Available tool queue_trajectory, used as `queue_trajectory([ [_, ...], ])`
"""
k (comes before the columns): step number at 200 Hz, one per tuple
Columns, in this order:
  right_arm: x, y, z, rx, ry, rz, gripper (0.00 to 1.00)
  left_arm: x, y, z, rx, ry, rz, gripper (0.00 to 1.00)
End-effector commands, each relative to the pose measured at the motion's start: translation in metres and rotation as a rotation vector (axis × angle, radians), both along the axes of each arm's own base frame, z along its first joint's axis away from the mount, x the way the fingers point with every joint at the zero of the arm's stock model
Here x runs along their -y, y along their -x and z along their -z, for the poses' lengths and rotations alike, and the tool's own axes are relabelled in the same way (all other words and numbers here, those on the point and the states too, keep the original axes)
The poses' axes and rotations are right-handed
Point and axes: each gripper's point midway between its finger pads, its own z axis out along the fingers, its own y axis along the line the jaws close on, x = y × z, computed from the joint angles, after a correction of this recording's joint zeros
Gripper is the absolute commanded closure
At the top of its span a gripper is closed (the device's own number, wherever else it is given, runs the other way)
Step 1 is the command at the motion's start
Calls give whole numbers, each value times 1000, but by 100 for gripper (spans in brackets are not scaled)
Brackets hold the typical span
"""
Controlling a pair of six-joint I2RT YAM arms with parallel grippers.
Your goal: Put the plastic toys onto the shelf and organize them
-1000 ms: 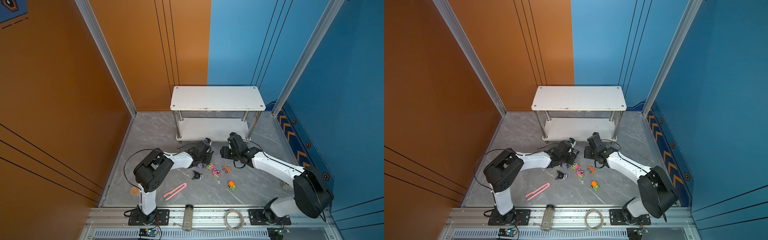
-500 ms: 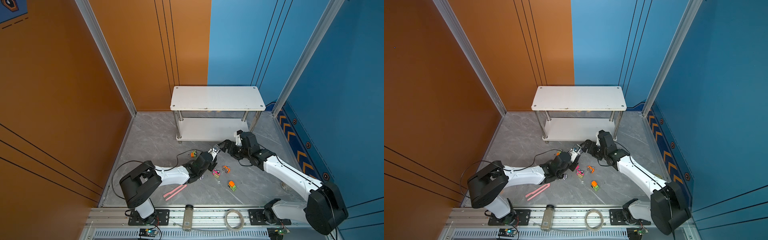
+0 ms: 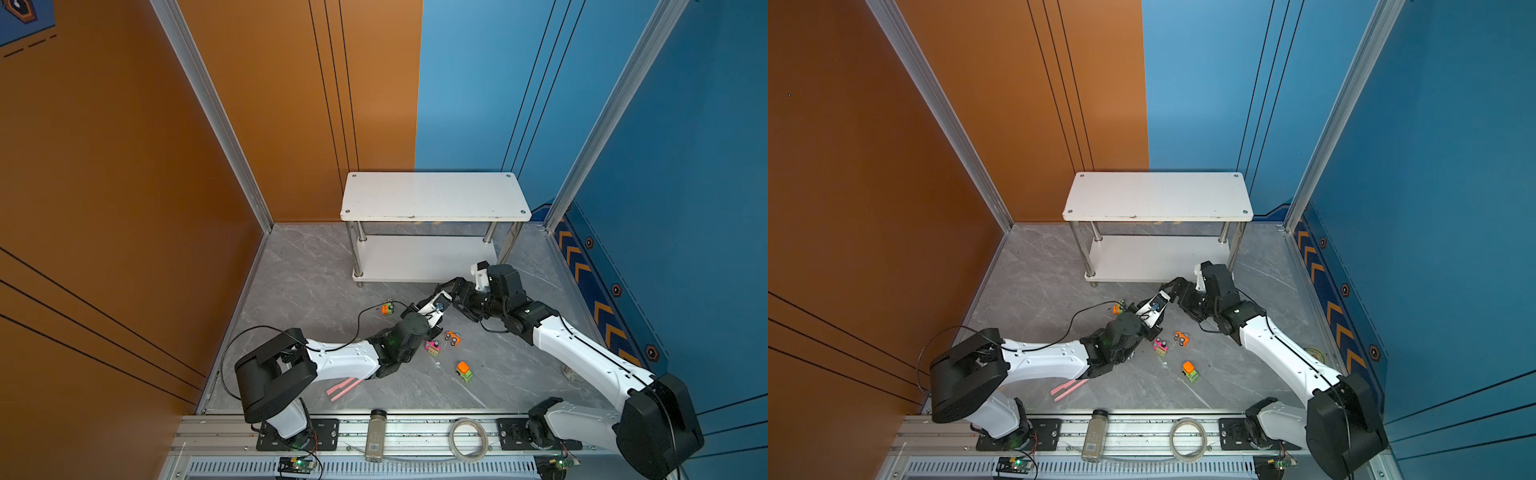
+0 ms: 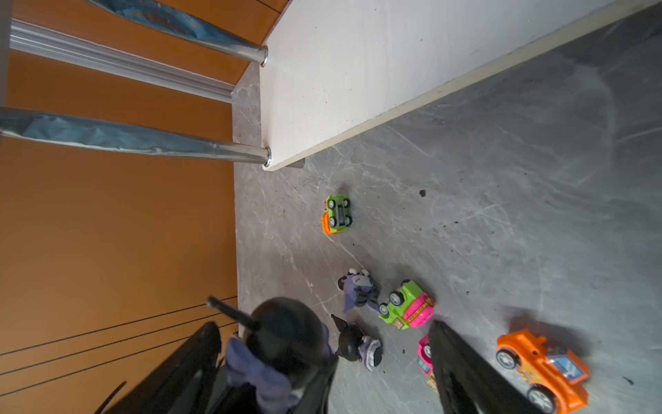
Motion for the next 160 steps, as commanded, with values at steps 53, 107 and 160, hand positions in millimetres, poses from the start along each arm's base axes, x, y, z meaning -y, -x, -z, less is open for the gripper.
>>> queue_trajectory([
  [53, -11, -9, -26, 23, -63, -51, 17, 7, 18, -10, 31, -4, 84, 100],
  [107, -7, 2, -12, -29, 26, -69, 27, 6, 12, -8, 106, -116, 38, 100],
  [160, -9, 6, -4, -56, 56, -94, 44, 11, 11, -10, 168, -188, 22, 100],
])
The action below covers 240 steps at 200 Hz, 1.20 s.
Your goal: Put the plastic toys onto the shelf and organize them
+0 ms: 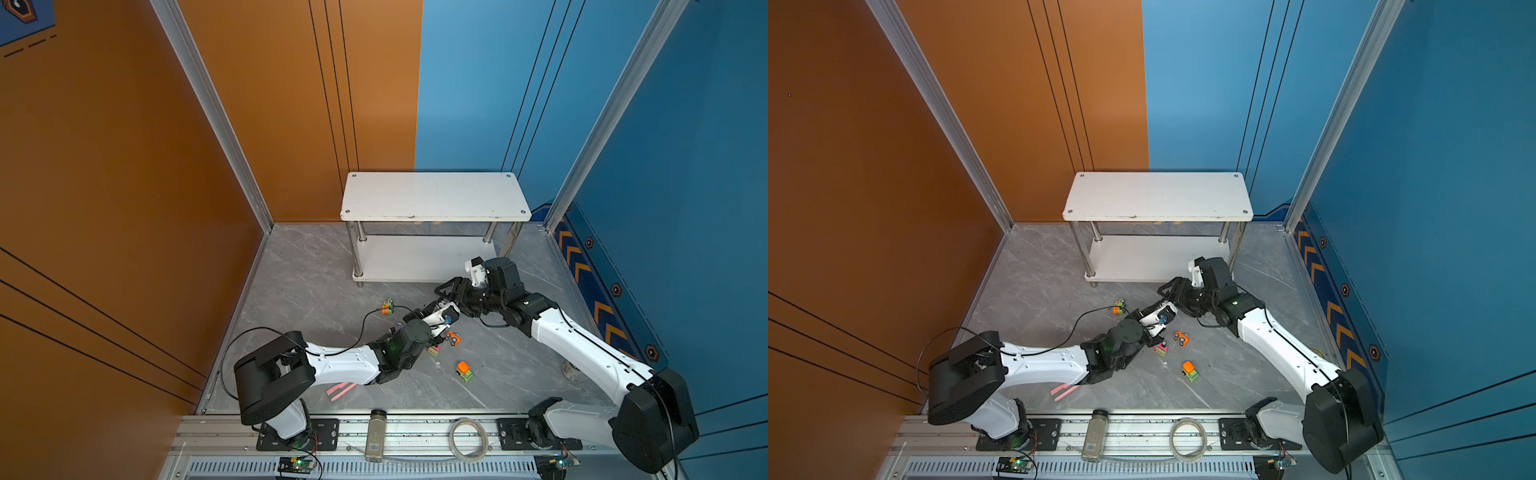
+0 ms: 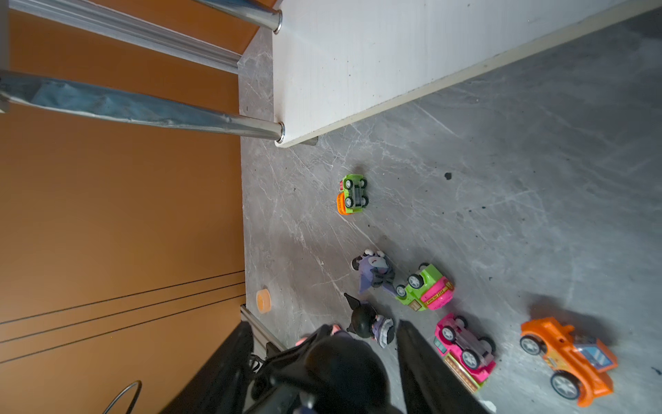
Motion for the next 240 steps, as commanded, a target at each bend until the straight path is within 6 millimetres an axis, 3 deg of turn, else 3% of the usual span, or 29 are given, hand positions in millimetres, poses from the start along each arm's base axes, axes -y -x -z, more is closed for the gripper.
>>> queue_trajectory([
  [1, 0, 0, 4, -14, 38, -16, 44, 6, -2, -13, 68, -21, -21, 100],
  [34, -3, 1, 4, -21, 33, -28, 58, 5, -4, -12, 84, -26, -43, 100],
  [85, -4, -1, -1, 9, 46, -38, 88, 2, -8, -15, 95, -3, -81, 99],
  [98, -3, -2, -2, 33, 70, -45, 93, 0, -9, -17, 94, 13, -93, 77],
  [110, -1, -3, -4, 64, 109, -48, 96, -1, -9, -20, 96, 33, -102, 76],
  [124, 2, -5, -5, 108, 174, -59, 99, -4, -10, -25, 95, 68, -120, 62],
  [141, 11, -12, -7, 167, 270, -56, 100, -10, -11, -32, 89, 124, -149, 23],
  [157, 21, -20, -10, 220, 363, -42, 100, -19, -12, -41, 74, 190, -174, 0],
  [210, 56, -53, -6, 375, 701, -17, 100, -52, -8, -64, -22, 386, -169, 2],
  [240, 76, -78, 6, 431, 902, 22, 100, -80, -17, -61, -159, 469, -187, 2],
])
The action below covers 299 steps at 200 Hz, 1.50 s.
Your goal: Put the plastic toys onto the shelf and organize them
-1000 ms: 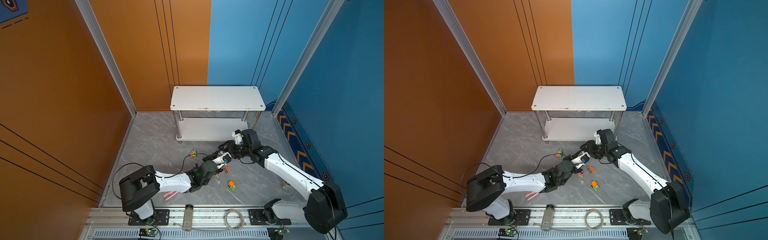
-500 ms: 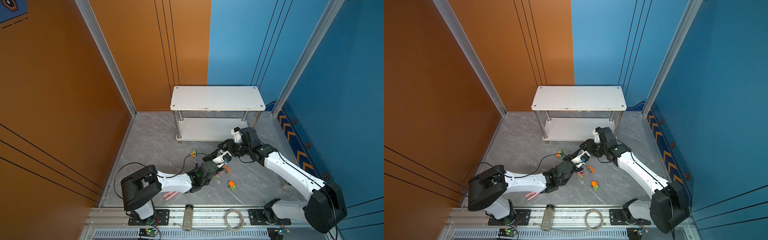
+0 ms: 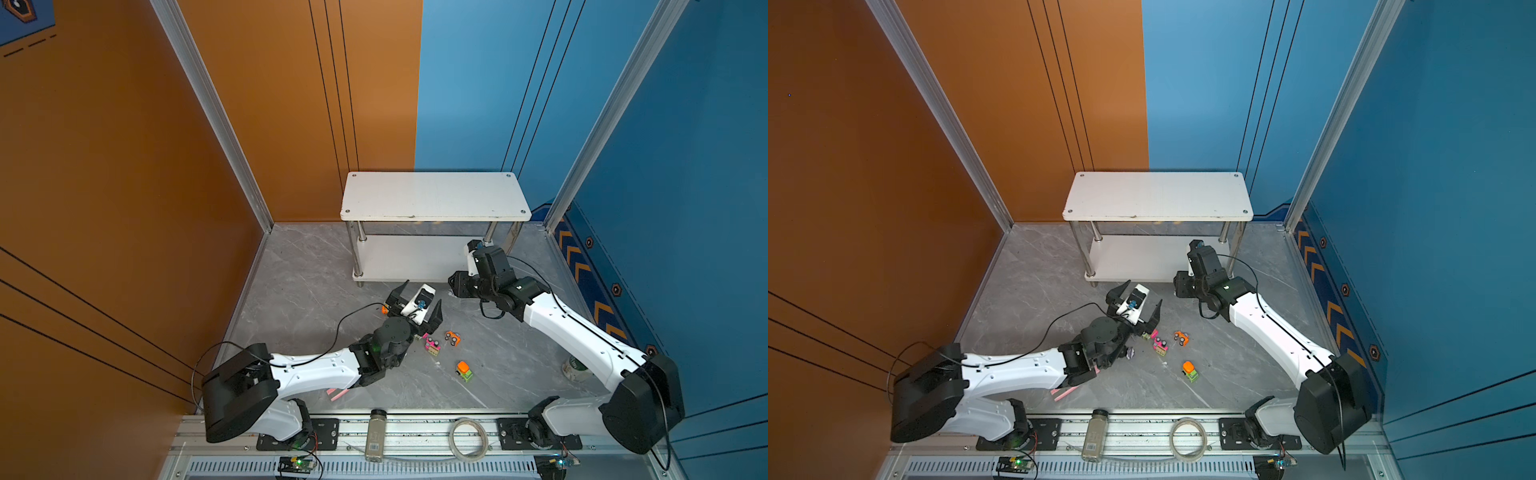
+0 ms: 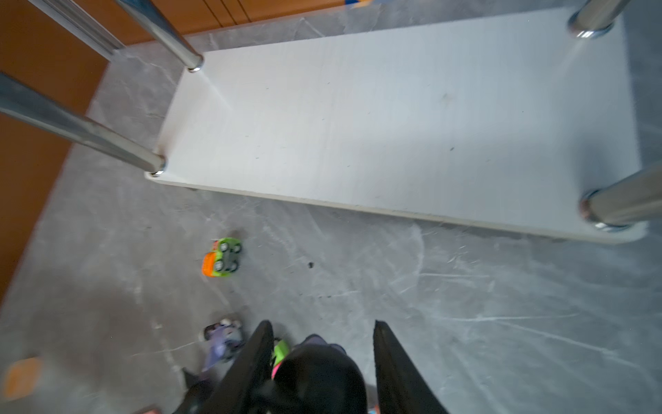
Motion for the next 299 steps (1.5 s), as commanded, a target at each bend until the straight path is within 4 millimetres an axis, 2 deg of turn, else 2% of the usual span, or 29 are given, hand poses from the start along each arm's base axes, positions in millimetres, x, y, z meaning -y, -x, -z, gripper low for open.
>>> queue_trajectory([
  [1, 26, -25, 2, 104, 240, 43, 100, -19, -6, 12, -139, 100, 15, 2],
  [43, 25, -58, 20, 162, 332, 25, 100, -46, -8, 18, -191, 141, 1, 2],
  [91, 39, -95, 38, 150, 332, 50, 100, -48, -9, 26, -220, 129, -7, 2],
  [136, 51, -117, 46, 135, 316, 68, 100, -44, -14, 30, -234, 114, -6, 2],
  [186, 58, -130, 55, 117, 304, 78, 100, -40, -17, 31, -248, 122, -2, 2],
  [237, 53, -137, 60, 117, 306, 41, 97, -40, -17, 32, -259, 117, -1, 2],
  [254, 49, -137, 63, 109, 299, 14, 94, -39, -17, 32, -261, 116, 1, 2],
  [299, 43, -131, 69, 86, 315, -69, 94, -36, -18, 33, -270, 123, 5, 2],
])
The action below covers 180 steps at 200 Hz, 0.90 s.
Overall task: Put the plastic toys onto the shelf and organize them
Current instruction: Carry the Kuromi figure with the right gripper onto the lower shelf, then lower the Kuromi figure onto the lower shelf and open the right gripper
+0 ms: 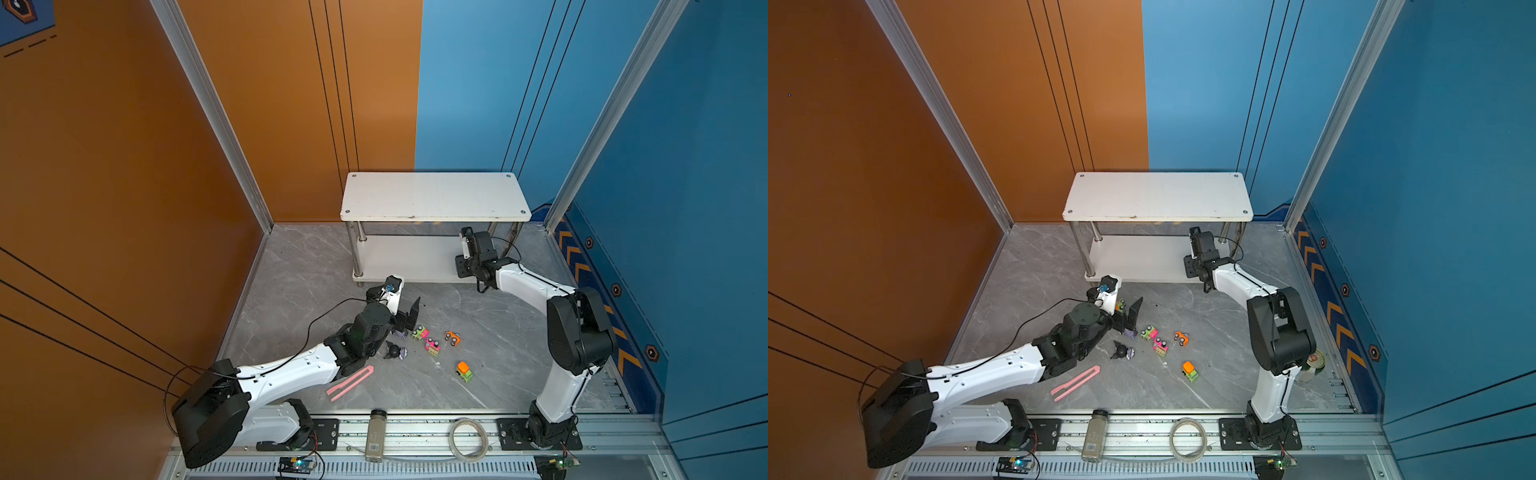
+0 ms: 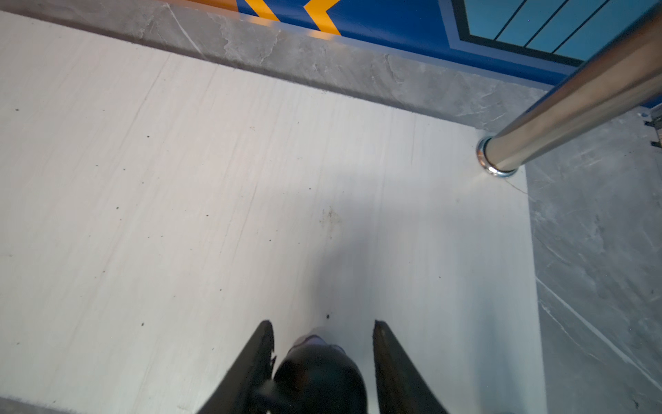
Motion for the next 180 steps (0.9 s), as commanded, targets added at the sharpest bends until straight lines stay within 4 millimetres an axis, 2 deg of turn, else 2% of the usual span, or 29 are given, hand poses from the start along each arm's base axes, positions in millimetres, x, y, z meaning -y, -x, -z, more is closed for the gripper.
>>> queue_trajectory([
  [1, -5, -3, -2, -10, 13, -66, 94, 3, -4, -4, -11, 14, 4, 2],
  [29, -7, 0, 0, -29, 41, -110, 93, 6, -4, -5, -13, 16, 11, 2],
  [70, -5, -1, 9, -63, 52, -126, 86, 9, -4, -5, -17, 13, 18, 2],
  [89, -6, -1, 12, -68, 54, -133, 76, 11, -3, -5, -19, 10, 22, 2],
  [121, -6, -1, 13, -66, 50, -135, 52, 13, -4, -7, -18, 10, 25, 2],
  [180, -7, 0, -2, -37, 8, -117, 31, 19, -4, -9, -17, 8, 35, 2],
])
